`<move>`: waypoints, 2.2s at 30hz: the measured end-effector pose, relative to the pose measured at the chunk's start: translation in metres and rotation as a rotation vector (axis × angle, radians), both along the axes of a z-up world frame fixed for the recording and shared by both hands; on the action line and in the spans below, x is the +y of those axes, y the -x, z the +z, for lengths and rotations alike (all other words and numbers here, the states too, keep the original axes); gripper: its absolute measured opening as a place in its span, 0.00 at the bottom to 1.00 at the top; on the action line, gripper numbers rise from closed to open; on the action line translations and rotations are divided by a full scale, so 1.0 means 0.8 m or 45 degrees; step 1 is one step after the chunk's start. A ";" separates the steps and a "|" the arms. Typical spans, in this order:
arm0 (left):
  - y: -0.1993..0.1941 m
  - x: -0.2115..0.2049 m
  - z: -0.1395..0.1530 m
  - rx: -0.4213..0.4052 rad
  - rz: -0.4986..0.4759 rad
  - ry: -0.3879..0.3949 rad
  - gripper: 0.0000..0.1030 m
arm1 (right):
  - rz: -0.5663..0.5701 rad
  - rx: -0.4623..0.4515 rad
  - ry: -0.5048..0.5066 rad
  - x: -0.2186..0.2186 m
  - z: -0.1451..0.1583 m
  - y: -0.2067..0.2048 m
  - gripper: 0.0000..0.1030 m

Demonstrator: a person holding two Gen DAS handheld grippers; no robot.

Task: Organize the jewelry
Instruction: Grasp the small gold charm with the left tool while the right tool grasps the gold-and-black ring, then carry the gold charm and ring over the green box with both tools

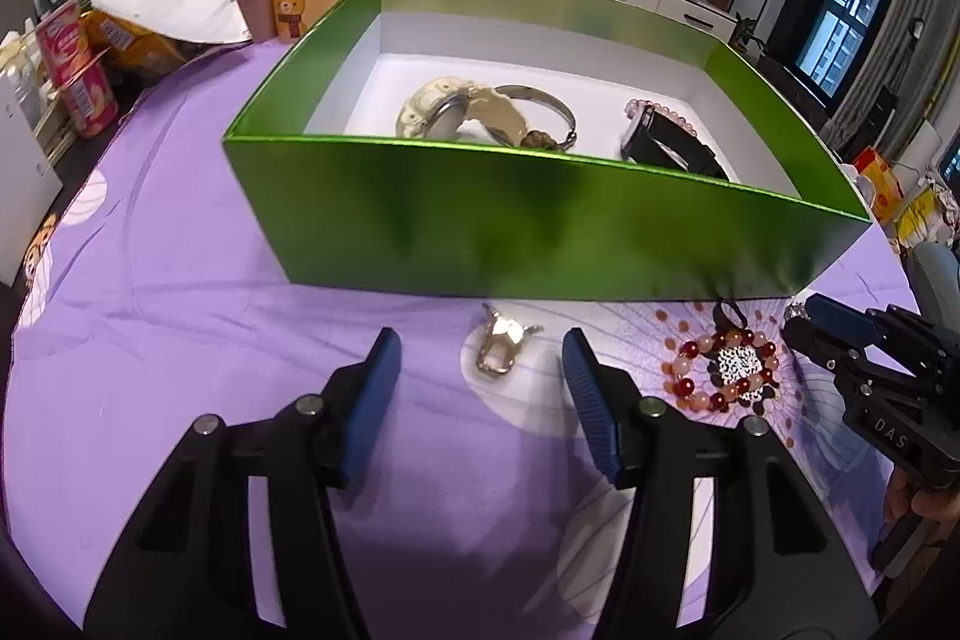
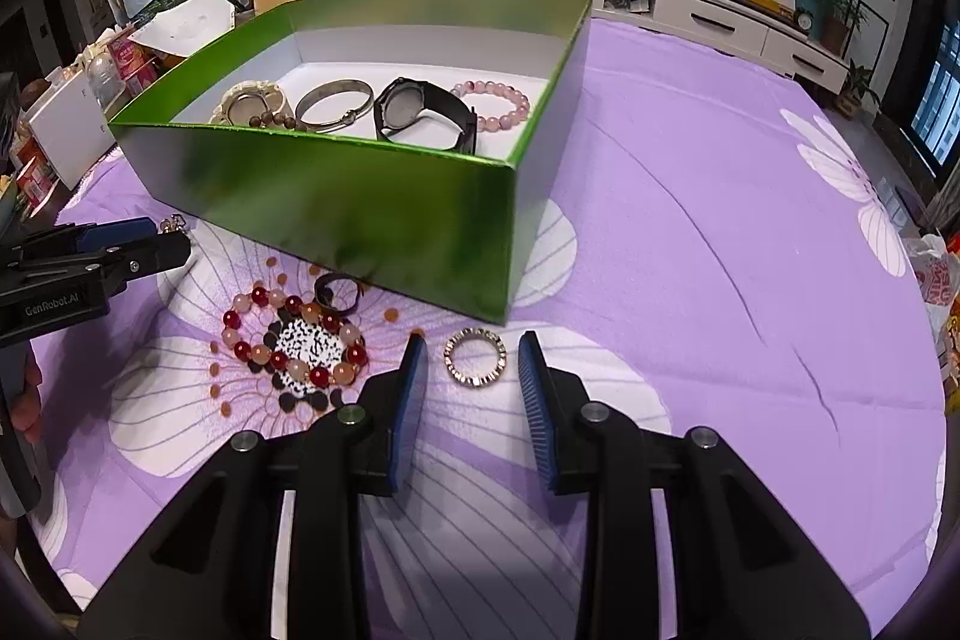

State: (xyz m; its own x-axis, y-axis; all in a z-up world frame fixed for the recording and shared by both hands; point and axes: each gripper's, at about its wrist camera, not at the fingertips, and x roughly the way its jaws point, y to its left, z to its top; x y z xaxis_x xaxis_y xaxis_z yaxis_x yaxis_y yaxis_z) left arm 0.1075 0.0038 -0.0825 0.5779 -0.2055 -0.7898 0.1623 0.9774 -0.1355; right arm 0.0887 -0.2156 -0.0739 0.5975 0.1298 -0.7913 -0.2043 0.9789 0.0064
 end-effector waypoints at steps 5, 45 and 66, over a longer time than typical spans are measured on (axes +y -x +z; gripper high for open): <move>-0.006 -0.003 -0.001 -0.018 -0.021 -0.010 0.46 | 0.011 -0.011 0.006 0.003 -0.002 -0.001 0.31; 0.049 -0.006 0.057 -0.087 -0.028 0.032 0.20 | 0.089 -0.149 -0.167 0.006 0.070 0.056 0.20; 0.035 -0.019 0.142 -0.275 -0.040 -0.017 0.20 | 0.134 -0.332 -0.165 0.014 0.144 0.040 0.20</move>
